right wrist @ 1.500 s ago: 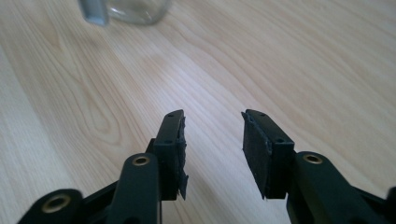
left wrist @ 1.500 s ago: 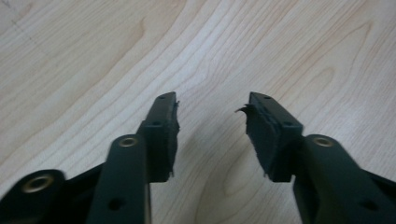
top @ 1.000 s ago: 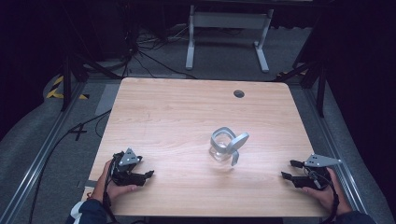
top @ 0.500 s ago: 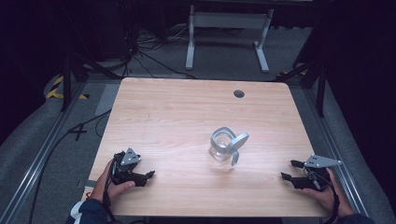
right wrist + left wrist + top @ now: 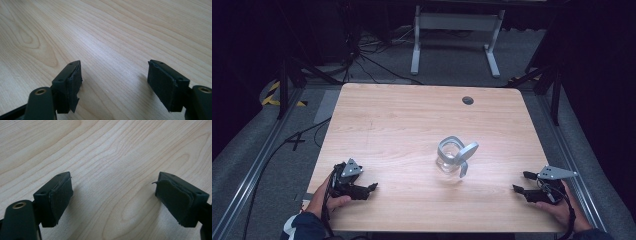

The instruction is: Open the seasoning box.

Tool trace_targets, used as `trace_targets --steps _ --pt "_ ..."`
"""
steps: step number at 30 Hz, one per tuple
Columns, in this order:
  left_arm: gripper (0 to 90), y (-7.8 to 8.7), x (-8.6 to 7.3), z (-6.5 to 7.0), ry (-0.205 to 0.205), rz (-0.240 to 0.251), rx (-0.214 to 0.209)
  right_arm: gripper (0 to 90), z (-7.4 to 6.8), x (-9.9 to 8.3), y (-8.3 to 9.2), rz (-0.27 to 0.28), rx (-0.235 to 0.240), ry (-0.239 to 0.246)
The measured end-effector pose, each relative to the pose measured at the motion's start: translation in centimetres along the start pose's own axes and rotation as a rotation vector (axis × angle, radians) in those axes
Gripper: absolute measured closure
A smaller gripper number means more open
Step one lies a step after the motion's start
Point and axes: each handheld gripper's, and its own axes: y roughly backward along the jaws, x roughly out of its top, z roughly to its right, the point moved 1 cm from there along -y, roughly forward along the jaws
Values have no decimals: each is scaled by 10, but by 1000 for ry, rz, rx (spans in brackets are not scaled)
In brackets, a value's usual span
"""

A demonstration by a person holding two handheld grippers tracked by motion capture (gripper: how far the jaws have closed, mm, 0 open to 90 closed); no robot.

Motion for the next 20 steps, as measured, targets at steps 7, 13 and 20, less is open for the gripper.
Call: trace_targets --steps 7,13,20 --pt "145 0 0 0 1 0 1 273 0 0 0 -1 0 0" --pt "144 0 0 0 1 2 0 265 0 1 -1 -2 0 2" --pt "144 0 0 0 1 4 -1 264 0 1 -1 -1 -1 2"
